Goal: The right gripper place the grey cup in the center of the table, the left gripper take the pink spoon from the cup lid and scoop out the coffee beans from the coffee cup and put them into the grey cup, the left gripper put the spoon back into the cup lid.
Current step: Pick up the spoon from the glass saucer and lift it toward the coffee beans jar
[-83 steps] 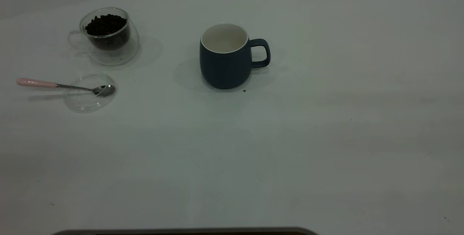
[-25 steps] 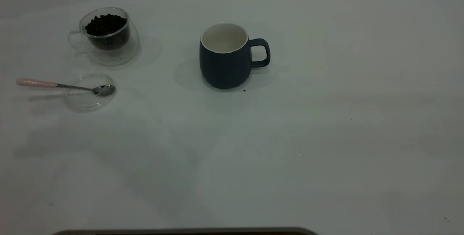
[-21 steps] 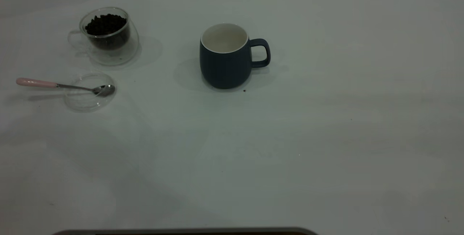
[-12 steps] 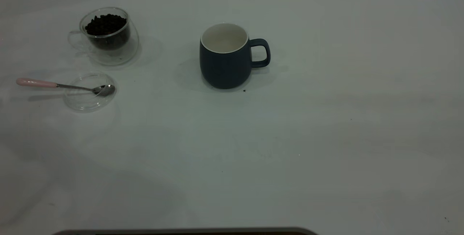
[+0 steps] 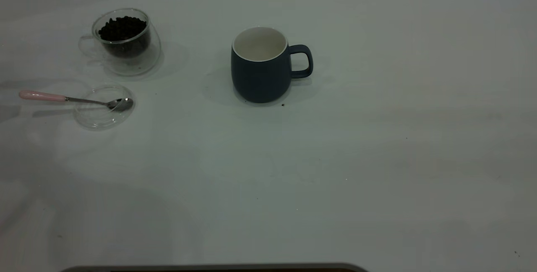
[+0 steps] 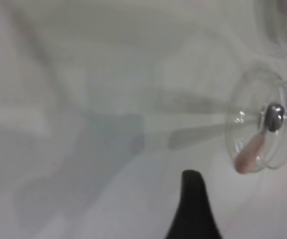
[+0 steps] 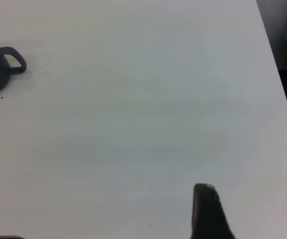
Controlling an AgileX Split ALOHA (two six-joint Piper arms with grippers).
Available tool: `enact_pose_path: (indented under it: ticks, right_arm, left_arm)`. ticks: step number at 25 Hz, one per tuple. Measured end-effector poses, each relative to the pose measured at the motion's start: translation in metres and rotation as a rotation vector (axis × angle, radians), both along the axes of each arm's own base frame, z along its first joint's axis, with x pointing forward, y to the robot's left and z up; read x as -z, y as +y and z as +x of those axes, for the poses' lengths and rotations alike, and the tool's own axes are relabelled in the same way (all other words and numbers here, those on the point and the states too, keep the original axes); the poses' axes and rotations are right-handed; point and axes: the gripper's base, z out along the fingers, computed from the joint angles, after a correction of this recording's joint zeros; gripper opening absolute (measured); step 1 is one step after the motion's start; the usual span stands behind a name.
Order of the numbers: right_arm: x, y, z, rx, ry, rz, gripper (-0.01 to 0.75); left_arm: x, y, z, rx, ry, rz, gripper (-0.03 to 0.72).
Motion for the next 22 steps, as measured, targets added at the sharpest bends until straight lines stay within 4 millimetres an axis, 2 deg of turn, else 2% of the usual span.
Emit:
enact_pose_path:
  ticks: [3, 8, 22]
  right_arm:
    - [0.000, 0.000, 0.000, 0.000, 0.000, 0.000, 0.477]
    - [0.000, 0.000, 0.000, 0.000, 0.000, 0.000, 0.477]
    - [0.000, 0.000, 0.000, 0.000, 0.000, 0.000, 0.477]
  left_arm:
    - [0.008, -0.001, 0.003, 0.008, 0.006, -0.005, 0.653]
    - [0.024, -0.011, 0.007, 0.052, -0.007, -0.019, 0.635]
    - [0.054, -0.063, 0.023, 0.165, -0.013, -0.049, 0.595]
